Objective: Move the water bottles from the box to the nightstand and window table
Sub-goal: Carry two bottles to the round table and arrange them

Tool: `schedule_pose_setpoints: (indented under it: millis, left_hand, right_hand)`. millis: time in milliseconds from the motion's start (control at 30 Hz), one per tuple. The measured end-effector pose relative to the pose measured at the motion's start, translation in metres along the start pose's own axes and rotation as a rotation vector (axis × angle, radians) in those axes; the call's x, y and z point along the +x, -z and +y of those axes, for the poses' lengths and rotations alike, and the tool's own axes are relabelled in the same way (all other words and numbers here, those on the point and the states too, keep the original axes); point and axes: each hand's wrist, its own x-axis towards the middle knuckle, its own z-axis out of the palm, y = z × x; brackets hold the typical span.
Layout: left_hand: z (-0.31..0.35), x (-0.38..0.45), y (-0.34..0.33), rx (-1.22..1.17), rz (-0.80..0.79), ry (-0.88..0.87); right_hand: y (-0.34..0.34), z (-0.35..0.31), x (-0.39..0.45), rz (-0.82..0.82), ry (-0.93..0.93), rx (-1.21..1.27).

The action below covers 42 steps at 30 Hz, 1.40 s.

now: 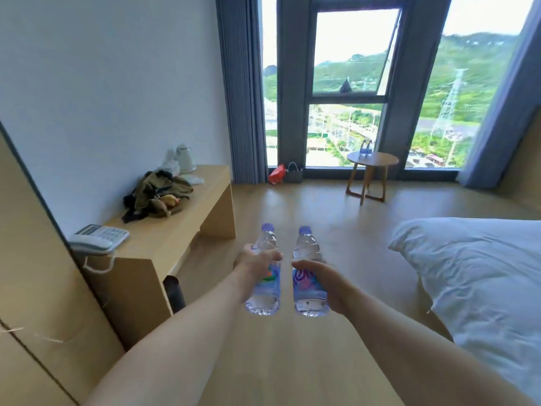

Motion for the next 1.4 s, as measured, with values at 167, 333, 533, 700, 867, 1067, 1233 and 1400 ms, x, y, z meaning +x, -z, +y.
schedule_pose_setpoints:
  millis: [167,333,533,700,867,1067,1233,1400]
  left_hand:
    - [0.019,0.035,-0.087,0.189,-0.122,-0.022]
    - [0.032,0.091,-0.161,0.296,-0.219,-0.045]
    - [0.045,0.191,-0.241,0.343,-0.31,-0.068]
    - [0.066,0.292,-0.294,0.297,-0.361,-0.053]
    - [0.091,0.385,-0.337,0.2,-0.389,0.049]
    - [0.103,0.47,-0.388,0.165,-0.404,0.108]
    - [0.105,0.546,-0.442,0.21,-0.406,0.123]
    - [0.139,0.634,-0.514,0.237,-0.345,0.095]
  right_hand:
    - [0.08,-0.032,0.014,0.094,0.035,0.055]
    - [0.147,-0.048,0.041,0.188,0.053,0.093]
    - [0.21,-0.075,0.121,0.331,0.081,0.084]
    - [0.252,-0.111,0.213,0.435,0.093,0.073]
    - [0.29,-0.148,0.292,0.485,0.087,0.065]
    - [0.332,-0.173,0.369,0.494,0.024,0.126]
    - [0.387,-0.187,0.445,0.463,-0.038,0.136]
    - [0.458,-0.232,0.528,0.406,-0.013,0.125]
